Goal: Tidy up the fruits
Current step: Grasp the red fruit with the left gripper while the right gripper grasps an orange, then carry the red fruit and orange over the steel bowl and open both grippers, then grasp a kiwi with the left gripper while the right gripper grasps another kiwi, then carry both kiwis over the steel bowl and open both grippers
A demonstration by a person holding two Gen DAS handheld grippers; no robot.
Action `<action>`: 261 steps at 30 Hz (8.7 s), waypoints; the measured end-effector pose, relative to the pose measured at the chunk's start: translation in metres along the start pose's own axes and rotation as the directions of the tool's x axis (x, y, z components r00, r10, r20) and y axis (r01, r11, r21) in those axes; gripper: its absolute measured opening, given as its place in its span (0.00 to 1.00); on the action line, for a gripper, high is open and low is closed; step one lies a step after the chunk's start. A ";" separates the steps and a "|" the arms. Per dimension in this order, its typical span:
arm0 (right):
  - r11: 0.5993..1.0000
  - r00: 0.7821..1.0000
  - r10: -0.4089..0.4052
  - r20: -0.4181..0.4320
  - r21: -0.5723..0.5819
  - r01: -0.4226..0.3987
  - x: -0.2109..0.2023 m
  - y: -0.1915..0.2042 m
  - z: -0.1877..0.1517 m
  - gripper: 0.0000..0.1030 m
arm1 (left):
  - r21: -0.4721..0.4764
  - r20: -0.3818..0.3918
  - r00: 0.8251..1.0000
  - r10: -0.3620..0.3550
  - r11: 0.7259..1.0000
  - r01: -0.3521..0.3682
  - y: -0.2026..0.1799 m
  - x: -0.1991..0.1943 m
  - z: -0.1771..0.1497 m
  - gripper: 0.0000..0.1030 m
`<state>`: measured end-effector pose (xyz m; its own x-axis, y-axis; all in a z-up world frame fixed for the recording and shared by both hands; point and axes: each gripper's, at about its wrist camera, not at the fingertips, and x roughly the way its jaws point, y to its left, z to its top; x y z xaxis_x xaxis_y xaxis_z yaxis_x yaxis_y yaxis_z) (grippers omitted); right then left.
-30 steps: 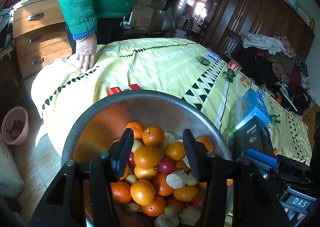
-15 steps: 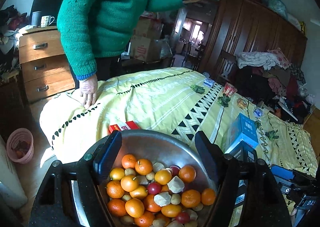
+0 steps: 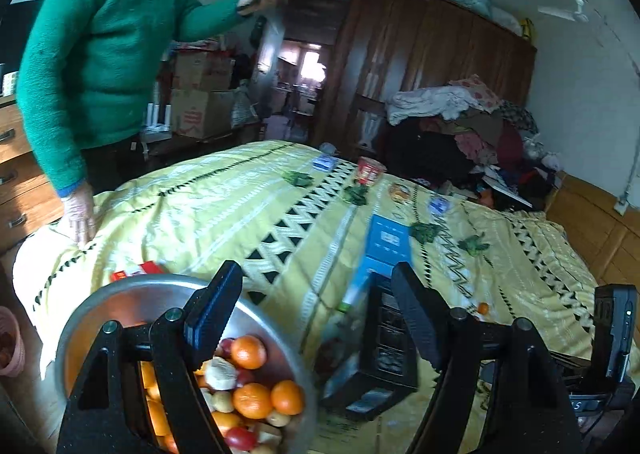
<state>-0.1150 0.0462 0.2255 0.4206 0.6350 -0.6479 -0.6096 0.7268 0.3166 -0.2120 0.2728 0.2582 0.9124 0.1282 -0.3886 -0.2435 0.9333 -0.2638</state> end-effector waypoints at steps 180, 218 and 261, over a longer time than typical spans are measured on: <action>0.880 0.976 -0.214 -0.036 0.427 0.209 -0.059 -0.284 -0.122 0.62 | 0.113 -0.612 0.737 -0.288 0.890 0.441 -0.285 0.377 -0.186 0.32; 0.967 0.975 -0.217 -0.050 0.123 0.222 0.027 -0.310 -0.023 0.49 | 0.092 -0.512 0.818 -0.263 0.930 0.357 -0.256 0.343 -0.159 0.24; 0.913 0.963 0.264 -0.052 -0.309 -0.267 0.078 0.097 0.055 0.26 | 0.063 -0.220 0.925 0.309 0.951 -0.302 0.084 0.053 -0.038 0.24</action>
<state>-0.1040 0.1803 0.2443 0.2093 0.7899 -0.5765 -0.8762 0.4132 0.2480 -0.1965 0.3449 0.1825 0.6969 0.3332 -0.6351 -0.4867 0.8701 -0.0776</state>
